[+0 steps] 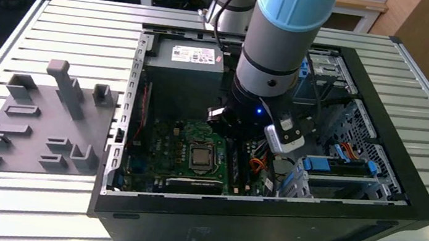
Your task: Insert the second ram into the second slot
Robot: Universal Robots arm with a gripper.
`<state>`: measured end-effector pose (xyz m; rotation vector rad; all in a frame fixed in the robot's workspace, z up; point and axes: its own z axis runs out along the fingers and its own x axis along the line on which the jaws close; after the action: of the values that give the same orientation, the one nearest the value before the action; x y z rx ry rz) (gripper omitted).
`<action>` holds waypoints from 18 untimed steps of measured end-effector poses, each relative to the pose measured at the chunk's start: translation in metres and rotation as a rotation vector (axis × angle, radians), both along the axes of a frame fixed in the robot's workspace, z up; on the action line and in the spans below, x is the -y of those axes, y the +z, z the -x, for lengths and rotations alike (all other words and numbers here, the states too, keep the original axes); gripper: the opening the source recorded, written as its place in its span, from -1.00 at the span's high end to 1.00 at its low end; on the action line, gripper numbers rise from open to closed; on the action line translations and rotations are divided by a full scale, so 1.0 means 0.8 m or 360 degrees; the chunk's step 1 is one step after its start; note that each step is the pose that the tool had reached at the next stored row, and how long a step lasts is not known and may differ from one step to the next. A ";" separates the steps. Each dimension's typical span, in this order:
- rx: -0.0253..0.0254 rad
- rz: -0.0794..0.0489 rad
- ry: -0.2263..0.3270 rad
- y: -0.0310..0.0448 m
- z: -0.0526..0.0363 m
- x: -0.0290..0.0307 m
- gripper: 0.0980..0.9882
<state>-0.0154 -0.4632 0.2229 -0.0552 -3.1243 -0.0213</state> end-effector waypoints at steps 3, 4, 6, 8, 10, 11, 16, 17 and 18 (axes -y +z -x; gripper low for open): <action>0.00000 0.0000 0.0000 -0.0001 0.000 0.0008 0.90; 0.00000 0.0000 0.0000 -0.0001 0.000 0.0011 0.90; 0.00000 0.0000 0.0000 -0.0003 0.000 0.0012 0.90; 0.00000 0.0000 0.0000 -0.0004 0.000 0.0012 0.90; 0.00000 0.0000 0.0000 -0.0007 -0.001 0.0013 0.90; 0.00001 0.0000 0.0001 -0.0011 -0.001 0.0013 0.90; 0.00000 0.0000 0.0041 -0.0025 -0.002 0.0013 0.90; 0.00000 0.0000 0.0044 -0.0031 -0.002 0.0012 0.90; -0.00001 0.0000 0.0044 -0.0035 -0.002 0.0013 0.90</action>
<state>-0.0137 -0.4642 0.2201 -0.0118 -3.1245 -0.0210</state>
